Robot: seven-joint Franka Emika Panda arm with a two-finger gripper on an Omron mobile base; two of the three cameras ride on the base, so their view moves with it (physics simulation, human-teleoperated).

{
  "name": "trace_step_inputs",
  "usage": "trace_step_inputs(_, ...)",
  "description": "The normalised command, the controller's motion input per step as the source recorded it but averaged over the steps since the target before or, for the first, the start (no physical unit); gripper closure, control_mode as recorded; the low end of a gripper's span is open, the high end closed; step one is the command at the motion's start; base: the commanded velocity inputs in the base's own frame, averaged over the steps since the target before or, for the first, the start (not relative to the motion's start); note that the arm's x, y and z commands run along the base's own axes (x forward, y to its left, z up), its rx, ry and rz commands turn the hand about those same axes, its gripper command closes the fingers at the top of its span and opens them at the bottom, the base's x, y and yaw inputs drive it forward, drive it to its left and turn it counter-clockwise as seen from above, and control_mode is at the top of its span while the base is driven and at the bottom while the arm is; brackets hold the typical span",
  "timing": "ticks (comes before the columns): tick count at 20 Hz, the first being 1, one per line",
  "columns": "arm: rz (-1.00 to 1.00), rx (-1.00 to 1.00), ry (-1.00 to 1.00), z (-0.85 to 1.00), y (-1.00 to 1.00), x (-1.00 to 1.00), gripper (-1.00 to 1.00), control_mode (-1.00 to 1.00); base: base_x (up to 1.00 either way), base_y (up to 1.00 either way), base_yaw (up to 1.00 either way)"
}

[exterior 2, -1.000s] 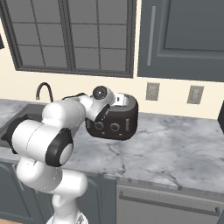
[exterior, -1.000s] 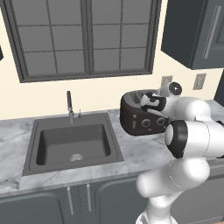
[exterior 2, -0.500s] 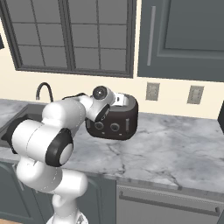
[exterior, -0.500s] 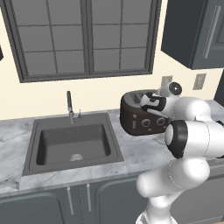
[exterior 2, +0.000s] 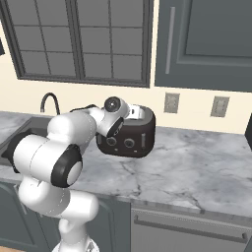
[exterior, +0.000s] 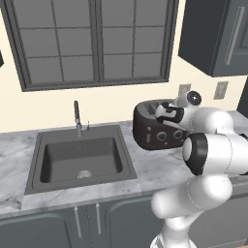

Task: Start the toaster. Once the lever pops up, take the bread to the plate on the dining counter.

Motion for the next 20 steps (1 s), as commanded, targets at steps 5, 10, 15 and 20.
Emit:
trace_step_inputs(5, 0.00, 0.00, 0.00, 0.00, 0.00, 0.00, -1.00, -1.00, 0.00, 0.00, 0.00)
trace_step_inputs(10, 0.00, 0.00, 0.00, 0.00, 0.00, 0.00, -1.00, -1.00, 0.00, 0.00, 0.00)
trace_step_inputs(15, 0.00, 0.00, 0.00, 0.00, 0.00, 0.00, -1.00, -1.00, 0.00, 0.00, 0.00)
trace_step_inputs(20, 0.00, 0.00, 0.00, 0.00, 0.00, 0.00, -1.00, -1.00, 0.00, 0.00, 0.00)
